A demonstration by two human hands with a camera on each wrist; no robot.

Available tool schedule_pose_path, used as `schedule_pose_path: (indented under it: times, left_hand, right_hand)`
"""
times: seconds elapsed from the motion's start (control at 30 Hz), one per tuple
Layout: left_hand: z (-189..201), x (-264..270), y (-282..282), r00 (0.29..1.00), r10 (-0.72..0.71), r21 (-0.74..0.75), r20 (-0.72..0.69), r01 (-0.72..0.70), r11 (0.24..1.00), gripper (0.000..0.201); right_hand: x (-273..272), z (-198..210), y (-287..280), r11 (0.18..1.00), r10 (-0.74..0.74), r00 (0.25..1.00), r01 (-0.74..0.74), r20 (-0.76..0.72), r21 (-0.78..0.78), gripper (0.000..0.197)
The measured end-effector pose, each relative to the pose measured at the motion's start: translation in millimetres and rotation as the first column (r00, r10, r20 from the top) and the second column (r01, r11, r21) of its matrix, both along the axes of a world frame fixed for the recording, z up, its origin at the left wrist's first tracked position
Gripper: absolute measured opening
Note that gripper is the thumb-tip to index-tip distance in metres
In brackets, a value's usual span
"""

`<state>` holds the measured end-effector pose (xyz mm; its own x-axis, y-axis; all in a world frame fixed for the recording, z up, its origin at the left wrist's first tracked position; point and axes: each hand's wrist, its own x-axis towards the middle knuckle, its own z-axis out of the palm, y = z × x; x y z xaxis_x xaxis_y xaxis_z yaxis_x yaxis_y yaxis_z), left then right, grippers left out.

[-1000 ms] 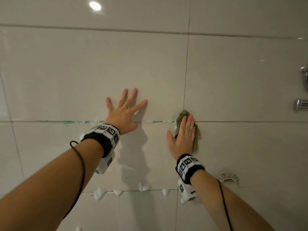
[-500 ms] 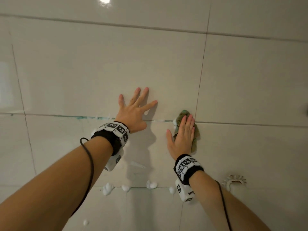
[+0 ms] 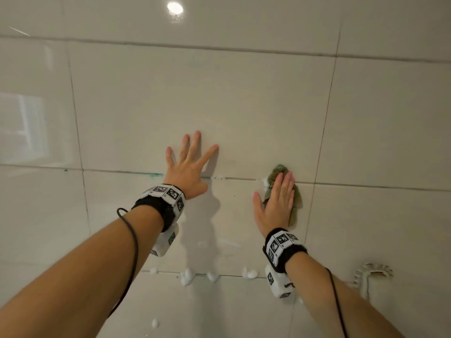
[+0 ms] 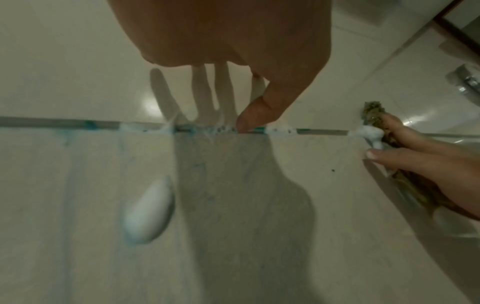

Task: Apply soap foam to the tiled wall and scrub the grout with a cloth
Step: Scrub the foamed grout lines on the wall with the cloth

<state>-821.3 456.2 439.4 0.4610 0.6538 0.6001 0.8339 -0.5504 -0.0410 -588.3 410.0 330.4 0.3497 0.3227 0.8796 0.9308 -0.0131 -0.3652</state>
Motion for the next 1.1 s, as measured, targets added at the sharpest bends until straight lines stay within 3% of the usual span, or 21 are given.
schedule_pose_path:
  times: [0.3, 0.6, 1.1]
  left_hand:
    - [-1, -58, 23, 0.999, -0.033, -0.015, -0.013, 0.032, 0.999, 0.112]
    - [-8, -101, 42, 0.996, -0.082, 0.007, -0.031, 0.082, 0.997, 0.112]
    - [-29, -186, 74, 0.998, -0.034, -0.058, 0.044, 0.037, 0.998, 0.112]
  right_hand:
    - [-57, 2, 24, 1.0, -0.01, 0.998, 0.01, -0.067, 0.003, 0.086]
    - [-108, 1, 43, 0.999, 0.017, 1.0, -0.017, 0.003, -0.044, 0.084]
    - [-188, 2, 74, 0.994, 0.067, 0.997, -0.063, 0.047, -0.093, 0.084]
